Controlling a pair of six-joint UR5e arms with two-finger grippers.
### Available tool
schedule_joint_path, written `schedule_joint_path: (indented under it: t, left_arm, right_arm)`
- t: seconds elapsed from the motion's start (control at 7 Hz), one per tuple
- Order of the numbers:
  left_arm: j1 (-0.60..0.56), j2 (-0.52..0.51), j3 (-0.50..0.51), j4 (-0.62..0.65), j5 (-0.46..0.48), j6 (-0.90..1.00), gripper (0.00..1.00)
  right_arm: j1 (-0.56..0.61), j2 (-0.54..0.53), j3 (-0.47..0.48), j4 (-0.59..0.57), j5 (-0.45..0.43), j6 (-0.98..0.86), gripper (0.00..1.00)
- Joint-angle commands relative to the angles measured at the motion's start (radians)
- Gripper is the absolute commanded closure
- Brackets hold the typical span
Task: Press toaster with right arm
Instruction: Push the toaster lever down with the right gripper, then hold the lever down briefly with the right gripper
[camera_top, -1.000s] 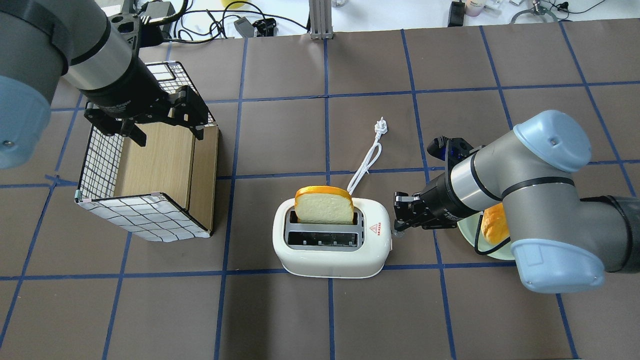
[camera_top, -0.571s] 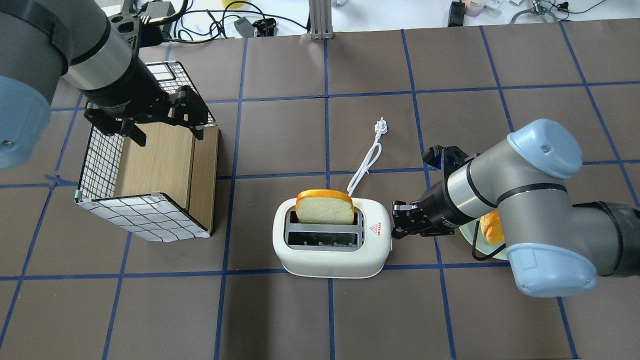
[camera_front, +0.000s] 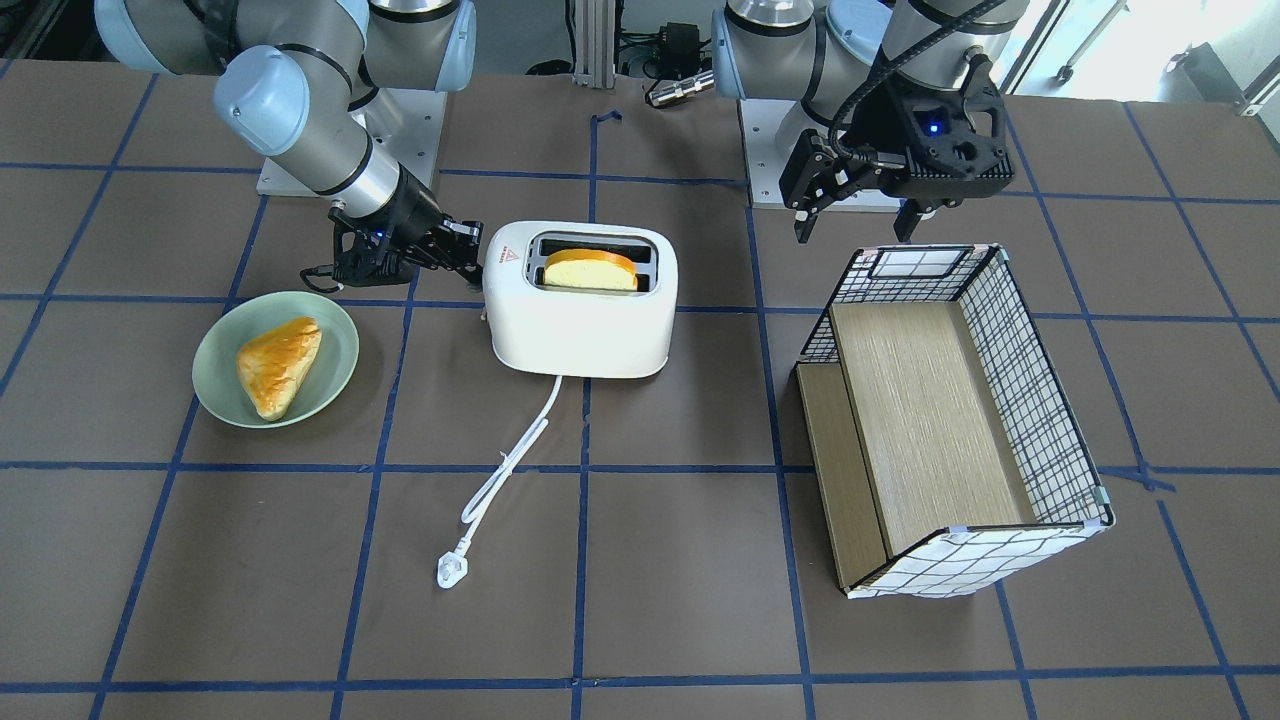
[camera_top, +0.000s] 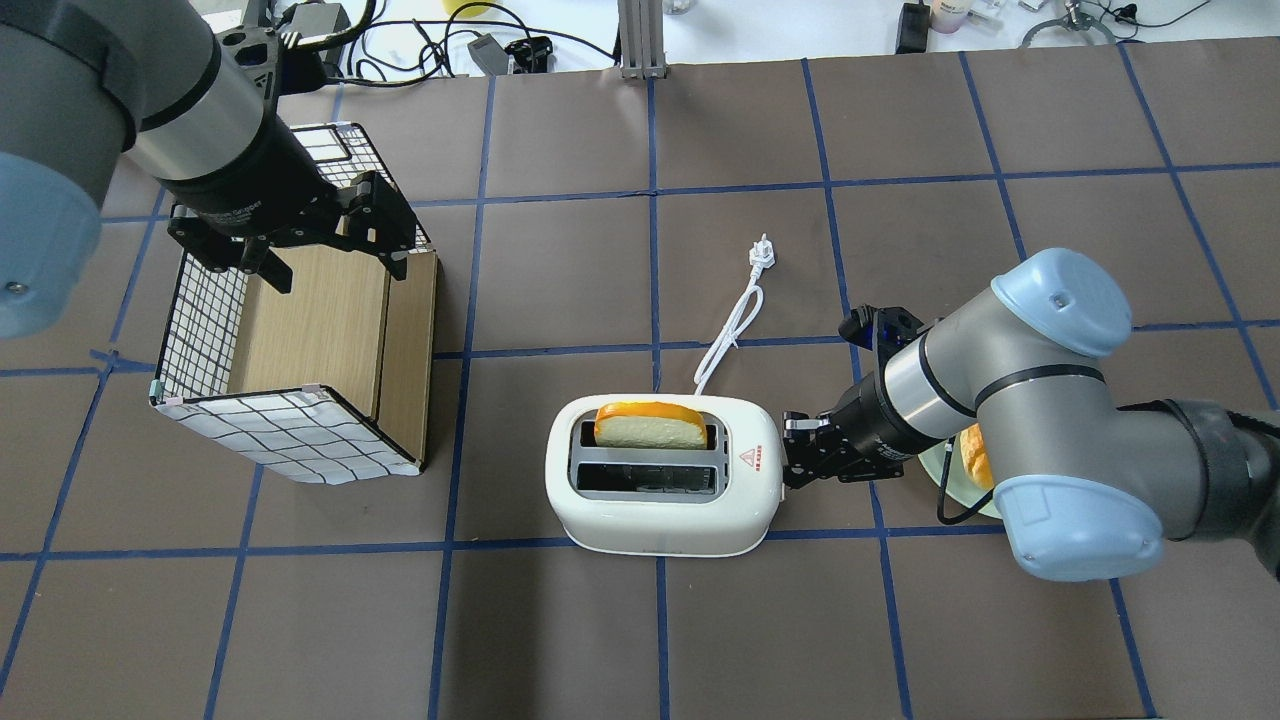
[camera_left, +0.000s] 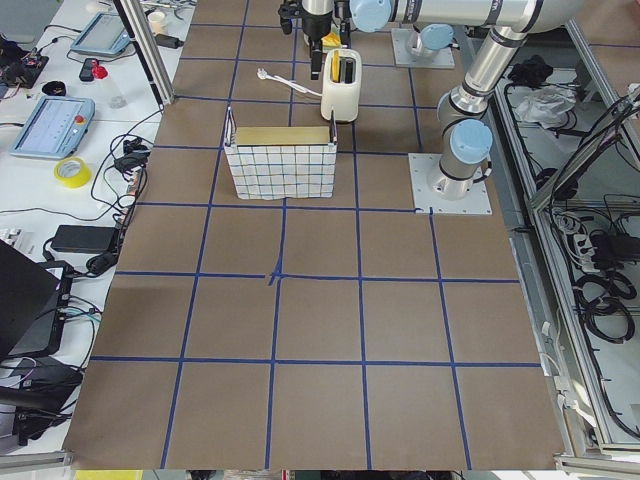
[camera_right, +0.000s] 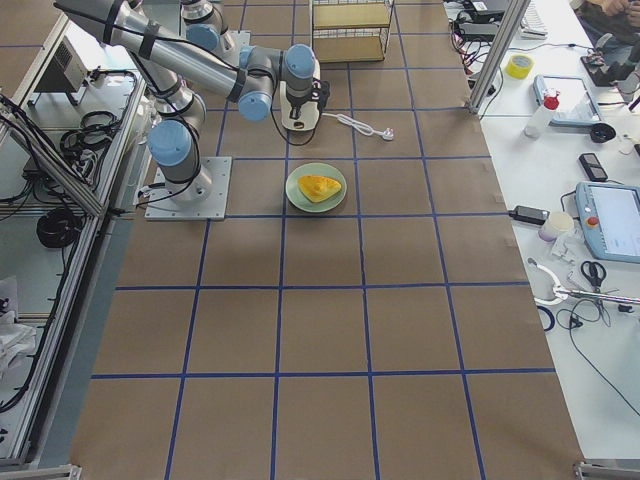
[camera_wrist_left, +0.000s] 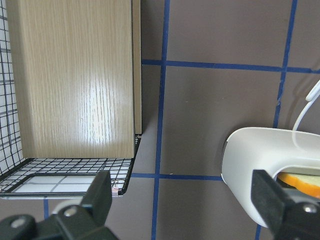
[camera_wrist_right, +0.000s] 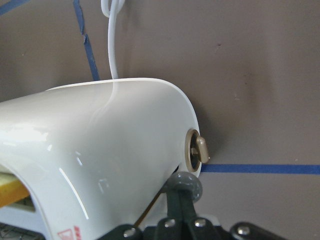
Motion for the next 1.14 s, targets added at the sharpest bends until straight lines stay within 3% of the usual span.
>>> schedule_joint_path:
  t: [0.0, 0.43, 1.0]
  left_arm:
    - [0.000, 0.000, 0.000, -0.001, -0.001, 0.000, 0.00]
    - [0.000, 0.000, 0.000, -0.001, 0.000, 0.000, 0.00]
    - [0.000, 0.000, 0.000, 0.001, 0.000, 0.000, 0.00]
  right_arm:
    - [0.001, 0.044, 0.000, -0.006, -0.003, 0.002, 1.00]
    - [0.000, 0.051, -0.006, -0.009, -0.023, 0.033, 1.00]
    - [-0.004, 0.007, -0.044, 0.001, -0.202, 0.091, 1.00]
